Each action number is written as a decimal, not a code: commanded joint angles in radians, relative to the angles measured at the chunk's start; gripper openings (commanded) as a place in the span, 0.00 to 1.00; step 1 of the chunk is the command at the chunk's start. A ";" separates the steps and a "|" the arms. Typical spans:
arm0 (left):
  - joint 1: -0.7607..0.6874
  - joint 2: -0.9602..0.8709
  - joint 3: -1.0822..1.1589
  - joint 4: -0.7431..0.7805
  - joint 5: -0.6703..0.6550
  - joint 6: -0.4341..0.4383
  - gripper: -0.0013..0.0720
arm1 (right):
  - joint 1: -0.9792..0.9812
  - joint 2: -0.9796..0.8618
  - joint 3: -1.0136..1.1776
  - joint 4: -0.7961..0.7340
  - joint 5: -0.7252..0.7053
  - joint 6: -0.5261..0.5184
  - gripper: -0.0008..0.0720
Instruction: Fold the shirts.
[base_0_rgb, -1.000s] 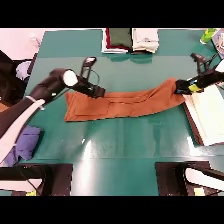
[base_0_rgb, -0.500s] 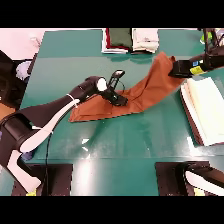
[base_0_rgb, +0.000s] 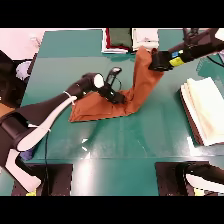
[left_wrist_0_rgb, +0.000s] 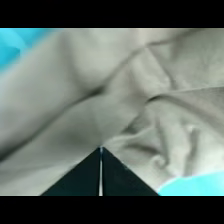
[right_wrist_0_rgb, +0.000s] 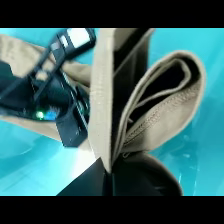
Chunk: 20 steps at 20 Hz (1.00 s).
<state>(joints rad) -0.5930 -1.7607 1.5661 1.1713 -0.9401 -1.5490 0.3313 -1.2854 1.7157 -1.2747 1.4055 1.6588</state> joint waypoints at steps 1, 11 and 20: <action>0.107 0.120 0.001 0.085 -0.056 -0.005 0.05 | 0.089 -0.052 0.042 0.002 -0.050 0.034 0.03; 0.469 0.565 0.001 0.352 -0.174 0.014 0.05 | 0.505 -0.395 0.051 0.216 -0.603 -0.021 0.17; 0.493 0.621 0.000 0.366 -0.283 0.040 0.05 | 0.362 -0.314 -0.080 0.122 -0.479 -0.021 0.38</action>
<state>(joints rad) -0.1062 -1.1496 1.5661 1.5372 -1.1809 -1.5158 0.7708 -1.6684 1.7222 -1.0859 0.8452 1.6127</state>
